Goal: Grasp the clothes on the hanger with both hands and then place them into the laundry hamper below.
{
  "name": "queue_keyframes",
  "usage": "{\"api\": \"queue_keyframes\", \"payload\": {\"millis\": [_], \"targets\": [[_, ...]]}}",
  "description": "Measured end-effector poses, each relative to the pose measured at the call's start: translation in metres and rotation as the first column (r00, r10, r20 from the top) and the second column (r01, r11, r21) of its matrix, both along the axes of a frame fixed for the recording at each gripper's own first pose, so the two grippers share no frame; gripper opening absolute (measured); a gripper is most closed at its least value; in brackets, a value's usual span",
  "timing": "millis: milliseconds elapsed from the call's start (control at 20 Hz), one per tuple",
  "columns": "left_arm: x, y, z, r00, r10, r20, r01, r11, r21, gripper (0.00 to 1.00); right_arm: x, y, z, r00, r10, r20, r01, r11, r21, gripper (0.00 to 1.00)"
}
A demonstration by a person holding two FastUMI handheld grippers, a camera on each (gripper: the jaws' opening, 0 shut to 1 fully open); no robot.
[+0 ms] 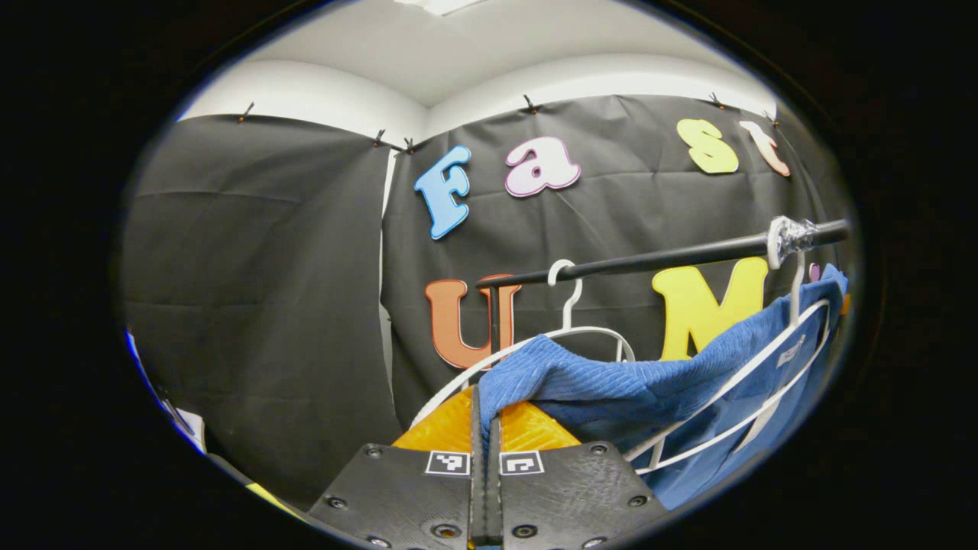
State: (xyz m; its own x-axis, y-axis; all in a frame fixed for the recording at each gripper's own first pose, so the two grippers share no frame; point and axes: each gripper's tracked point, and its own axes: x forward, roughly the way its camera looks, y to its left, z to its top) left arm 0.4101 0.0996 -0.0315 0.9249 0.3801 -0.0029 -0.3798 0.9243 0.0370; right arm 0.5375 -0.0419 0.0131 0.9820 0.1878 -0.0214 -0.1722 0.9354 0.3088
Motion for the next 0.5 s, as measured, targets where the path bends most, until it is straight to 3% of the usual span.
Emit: {"api": "queue_keyframes", "payload": {"millis": [100,200,250,300,450,500], "targets": [[0.000,-0.002,0.000,1.000,-0.002,0.000,0.002,1.000,-0.009,0.05,0.000,0.002,0.003,1.000,0.015,0.001,-0.015,0.999,0.035,0.05],[0.000,-0.005,0.001,1.000,-0.007,0.005,0.007,1.000,-0.012,0.00,0.000,-0.001,0.005,1.000,0.022,0.001,-0.022,0.999,0.041,0.06],[0.001,-0.005,0.001,1.000,-0.011,0.004,0.011,1.000,-0.012,0.05,0.000,-0.003,0.007,1.000,0.021,0.000,-0.021,0.999,0.043,0.06],[0.001,-0.004,0.002,1.000,-0.014,0.006,0.014,1.000,-0.010,0.00,0.000,-0.003,0.009,1.000,0.014,0.006,-0.014,0.999,0.038,0.05],[0.006,-0.004,0.005,1.000,-0.018,0.006,0.018,1.000,-0.010,0.00,0.010,-0.003,0.011,1.000,-0.005,-0.007,0.005,1.000,0.024,0.06],[0.006,-0.004,0.006,1.000,-0.019,0.008,0.019,1.000,-0.011,0.05,0.012,0.000,0.013,1.000,0.002,-0.020,-0.001,0.999,0.038,0.06]]}}
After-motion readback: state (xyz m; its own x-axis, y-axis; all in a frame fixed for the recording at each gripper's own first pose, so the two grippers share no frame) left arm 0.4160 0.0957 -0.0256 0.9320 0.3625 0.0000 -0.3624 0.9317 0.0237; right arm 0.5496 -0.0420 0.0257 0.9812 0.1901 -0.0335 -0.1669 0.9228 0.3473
